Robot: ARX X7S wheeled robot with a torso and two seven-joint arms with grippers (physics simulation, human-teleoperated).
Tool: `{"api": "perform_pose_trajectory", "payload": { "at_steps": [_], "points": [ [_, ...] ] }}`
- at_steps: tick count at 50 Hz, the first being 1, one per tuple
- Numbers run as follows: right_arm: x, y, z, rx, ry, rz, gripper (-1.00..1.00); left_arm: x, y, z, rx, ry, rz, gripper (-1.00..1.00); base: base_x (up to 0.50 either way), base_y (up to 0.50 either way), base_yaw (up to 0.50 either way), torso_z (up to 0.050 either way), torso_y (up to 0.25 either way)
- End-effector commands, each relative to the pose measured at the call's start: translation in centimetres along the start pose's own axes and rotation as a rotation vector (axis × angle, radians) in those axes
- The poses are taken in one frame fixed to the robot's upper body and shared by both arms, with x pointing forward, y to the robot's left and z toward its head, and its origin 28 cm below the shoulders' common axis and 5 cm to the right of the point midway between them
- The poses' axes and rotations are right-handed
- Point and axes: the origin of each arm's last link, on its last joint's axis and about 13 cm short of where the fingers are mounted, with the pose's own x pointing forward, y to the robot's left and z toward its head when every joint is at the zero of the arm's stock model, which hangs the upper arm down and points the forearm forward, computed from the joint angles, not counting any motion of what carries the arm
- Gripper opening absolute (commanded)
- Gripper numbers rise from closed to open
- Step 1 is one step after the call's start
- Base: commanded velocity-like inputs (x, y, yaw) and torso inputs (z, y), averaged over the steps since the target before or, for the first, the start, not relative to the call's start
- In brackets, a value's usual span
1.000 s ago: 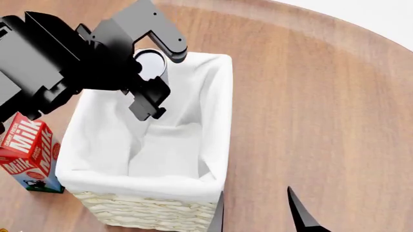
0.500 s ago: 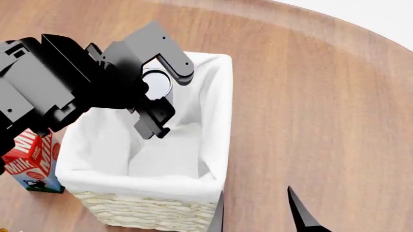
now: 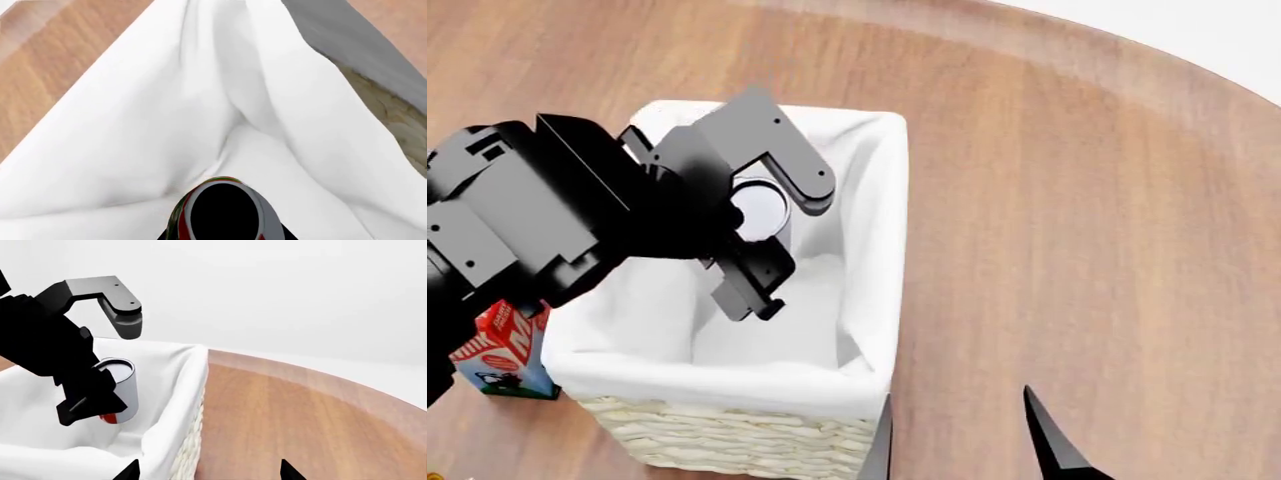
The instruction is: Pick up the tomato sauce, and put it in the basket.
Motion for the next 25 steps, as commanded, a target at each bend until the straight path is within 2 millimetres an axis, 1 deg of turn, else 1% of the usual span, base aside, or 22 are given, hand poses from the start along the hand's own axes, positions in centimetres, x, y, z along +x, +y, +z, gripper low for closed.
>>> {"api": "perform_pose_trajectory", "payload": {
  "at_steps": [1,25],
  "points": [
    [0.19,-0.07,0.27,-0.004,-0.029,0.0,1.0,0.7,-1.22,0.59,-0.014,-0.058,-0.078,-1.0,0.0,0.0,0.0,0.0,0.0],
    [0.26,-0.03,0.26,-0.005,-0.028,0.002,1.0,1.33,-1.62,-0.04,-0.025,-0.056,-0.081,-1.0,0.0,0.0,0.0,0.001,0.0]
  ]
}}
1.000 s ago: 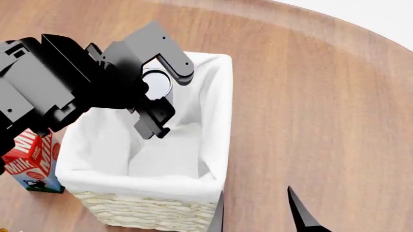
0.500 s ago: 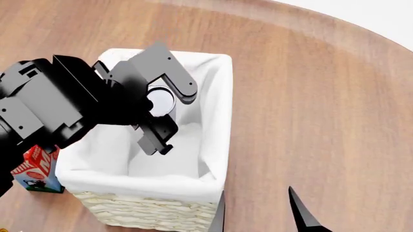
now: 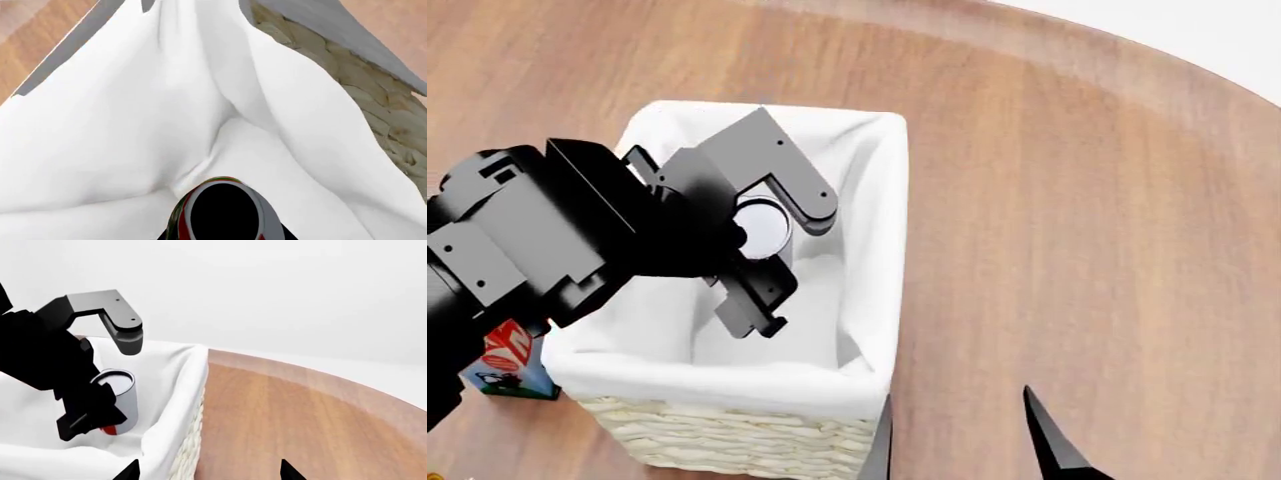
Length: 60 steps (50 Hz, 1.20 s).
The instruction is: Pick up the tomato sauce, and put it in the basket.
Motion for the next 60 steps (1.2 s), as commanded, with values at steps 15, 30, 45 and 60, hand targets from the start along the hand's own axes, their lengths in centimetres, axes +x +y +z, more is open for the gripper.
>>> {"api": "perform_pose_trajectory", "payload": {
  "at_steps": [15,30,45,60],
  "points": [
    [0.22,-0.17,0.37,0.001,-0.034,-0.002,1.0,0.59,-1.28,0.79,-0.023,-0.067,-0.079,-1.0,0.0,0.0,0.0,0.0,0.0],
    [0.24,-0.15,0.35,0.001,-0.032,-0.002,1.0,0.69,-1.27,0.67,-0.021,-0.067,-0.057,1.0,0.0,0.0,0.0,0.0,0.0],
    [0.24,-0.08,0.26,0.0,-0.029,0.0,1.0,0.75,-1.13,0.54,-0.024,-0.067,-0.043,1.0,0.0,0.0,0.0,0.0,0.0],
    [0.2,-0.05,0.3,-0.002,-0.03,0.001,1.0,0.39,-0.62,1.01,-0.017,-0.094,-0.008,1.0,0.0,0.0,0.0,0.0,0.0]
  ]
}}
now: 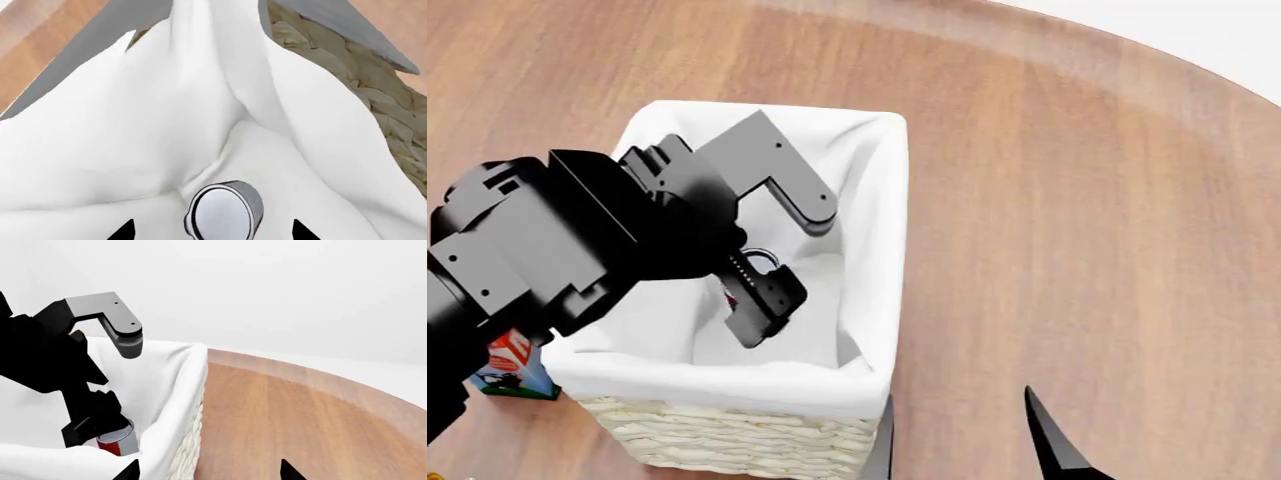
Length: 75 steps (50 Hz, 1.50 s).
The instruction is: Pick up the tomato sauce, and put it in the basket.
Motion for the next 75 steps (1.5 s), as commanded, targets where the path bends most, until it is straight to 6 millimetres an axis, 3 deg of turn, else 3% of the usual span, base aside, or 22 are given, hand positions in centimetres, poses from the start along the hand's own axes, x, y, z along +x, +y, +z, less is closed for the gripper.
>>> {"api": "perform_pose_trajectory", "payload": {
  "at_steps": [1,13,27,36,47,54,58,60,62,66,75],
  "points": [
    [0.2,0.0,0.4,-0.005,-0.031,0.003,1.0,-0.2,-0.2,1.5,-0.018,-0.083,-0.05,1.0,0.0,0.0,0.0,0.0,0.0],
    [0.1,-0.1,0.5,-0.007,-0.034,0.0,1.0,-1.0,0.6,3.0,0.024,-0.182,-0.003,1.0,0.0,0.0,0.0,0.0,0.0],
    [0.1,-0.1,0.5,-0.009,-0.034,-0.005,1.0,-4.1,-0.4,1.3,-0.005,-0.32,0.065,1.0,0.0,0.0,0.0,0.0,0.0],
    [0.0,-0.1,0.6,-0.011,-0.035,-0.005,1.0,-6.0,-2.7,-1.8,0.007,-0.502,0.215,1.0,0.0,0.0,0.0,0.0,0.0],
    [0.0,0.0,0.6,-0.012,-0.034,-0.001,1.0,-7.6,-4.8,-5.3,-0.099,-0.617,0.286,1.0,0.0,0.0,0.0,0.0,0.0],
    [-0.1,0.0,0.6,-0.016,-0.036,0.0,1.0,-8.7,-6.5,-8.1,-0.2,-0.79,0.339,1.0,0.0,0.0,0.0,0.0,0.0],
    [-0.1,0.1,0.7,-0.018,-0.039,0.004,1.0,-7.6,-7.7,-10.7,-0.307,-0.831,0.368,1.0,0.0,0.0,0.0,0.0,0.0],
    [-0.1,0.1,0.6,-0.017,-0.037,0.004,1.0,-8.4,-7.9,-10.8,-0.336,-0.893,0.375,1.0,0.0,0.0,0.0,0.0,0.0],
    [-0.1,0.1,0.7,-0.016,-0.038,0.004,1.0,-7.5,-9.2,-12.4,-0.361,-0.92,0.4,1.0,0.0,0.0,0.0,0.0,0.0],
    [-0.1,0.2,0.7,-0.017,-0.039,0.006,1.0,-7.5,-10.4,-13.9,-0.383,-0.904,0.417,1.0,0.0,0.0,0.0,0.0,0.0],
    [0.0,0.3,0.5,-0.017,-0.034,0.009,1.0,-8.4,-12.2,-15.5,-0.441,-0.931,0.408,1.0,0.0,0.0,0.0,0.0,0.0]
  ]
}}
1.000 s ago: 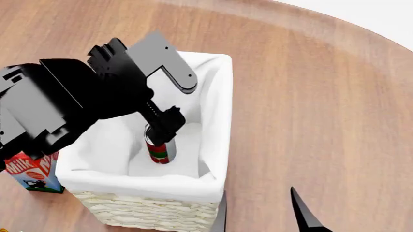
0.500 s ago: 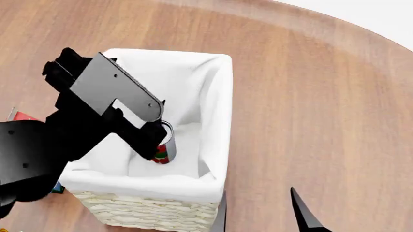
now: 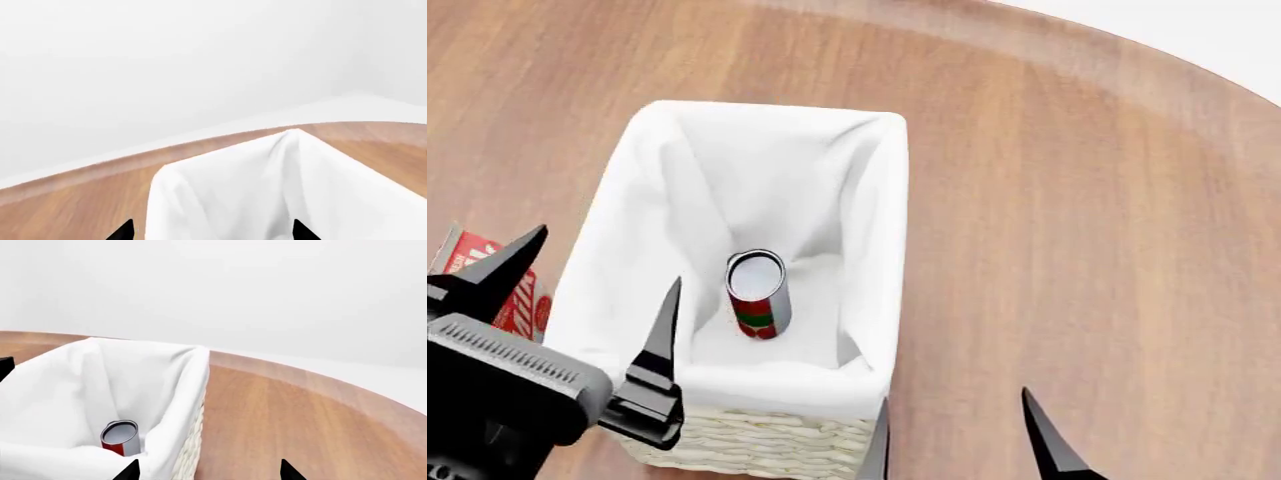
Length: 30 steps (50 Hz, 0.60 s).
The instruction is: Pick up the tomato sauce, and put it in the basket.
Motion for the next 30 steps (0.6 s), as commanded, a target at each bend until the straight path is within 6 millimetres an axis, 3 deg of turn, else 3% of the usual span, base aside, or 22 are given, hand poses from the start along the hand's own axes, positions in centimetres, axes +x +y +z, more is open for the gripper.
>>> {"api": "perform_pose_trajectory", "payload": {
  "at_steps": [1,19,30],
  "points": [
    [0.3,0.1,0.3,-0.004,-0.03,0.007,1.0,-3.5,-1.2,-0.5,-0.154,-0.093,0.025,1.0,0.0,0.0,0.0,0.0,0.0],
    [0.3,0.3,0.1,-0.007,-0.03,0.015,1.0,-6.9,-0.9,-1.1,-0.242,-0.075,0.11,1.0,0.0,0.0,0.0,0.0,0.0],
    [0.5,0.6,-0.1,-0.001,-0.021,0.026,1.0,-8.3,-1.3,-0.3,-0.272,-0.07,0.157,1.0,0.0,0.0,0.0,0.0,0.0]
  ]
}}
